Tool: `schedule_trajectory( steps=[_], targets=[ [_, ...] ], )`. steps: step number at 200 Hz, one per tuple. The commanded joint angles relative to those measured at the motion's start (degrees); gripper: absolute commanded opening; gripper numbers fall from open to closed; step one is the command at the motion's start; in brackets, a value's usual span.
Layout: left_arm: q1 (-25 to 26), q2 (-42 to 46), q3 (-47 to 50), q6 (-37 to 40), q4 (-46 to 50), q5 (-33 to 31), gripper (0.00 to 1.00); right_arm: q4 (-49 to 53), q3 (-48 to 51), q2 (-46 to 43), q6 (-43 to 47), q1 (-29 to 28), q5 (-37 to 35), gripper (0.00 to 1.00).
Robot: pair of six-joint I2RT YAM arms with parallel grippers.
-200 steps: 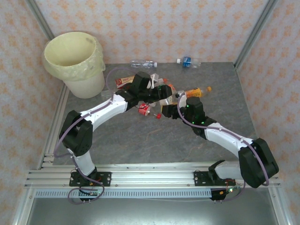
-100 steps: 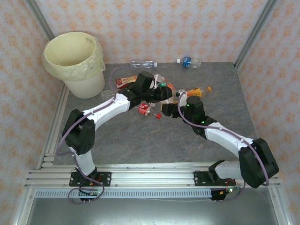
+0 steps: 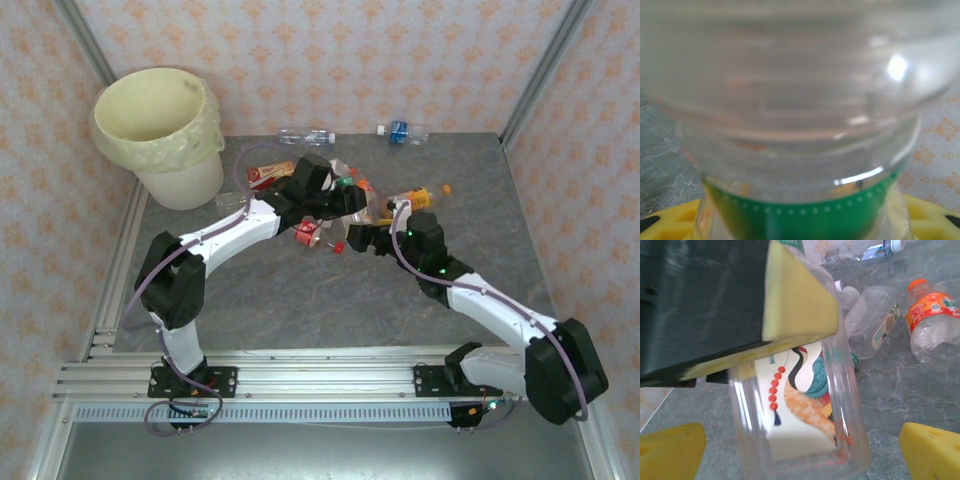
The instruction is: Put the plastic bottles in the bin
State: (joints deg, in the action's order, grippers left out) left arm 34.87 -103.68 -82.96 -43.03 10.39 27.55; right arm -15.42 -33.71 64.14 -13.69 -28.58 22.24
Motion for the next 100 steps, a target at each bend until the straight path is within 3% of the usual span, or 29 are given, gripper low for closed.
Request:
schedule_trajectory(
  steps=[1, 38, 70, 100],
  targets=[
    [-0.5, 0.8, -2.1, 1.4, 1.2, -2.2, 0.51, -1.4, 1.3, -3.1, -1.6, -0.4, -2.3, 0.99],
    [-2.1, 3.1, -2.3, 2.9, 4.1, -6.4, 0.51, -6.3, 3.6, -7.0, -9.6, -0.4, -10.8, 0.99],
    [-4.3, 5.9, -3.1, 5.0, 8.5, -10.4, 0.51, -7.5, 4.6, -8.3, -8.2, -0.3, -12.4, 0.99],
    [-5.7, 9.5, -4.9, 9.0, 15.3, -18.1, 0.51, -7.8, 5.9, -9.6, -7.6, -0.3, -15.2, 0.99]
  ],
)
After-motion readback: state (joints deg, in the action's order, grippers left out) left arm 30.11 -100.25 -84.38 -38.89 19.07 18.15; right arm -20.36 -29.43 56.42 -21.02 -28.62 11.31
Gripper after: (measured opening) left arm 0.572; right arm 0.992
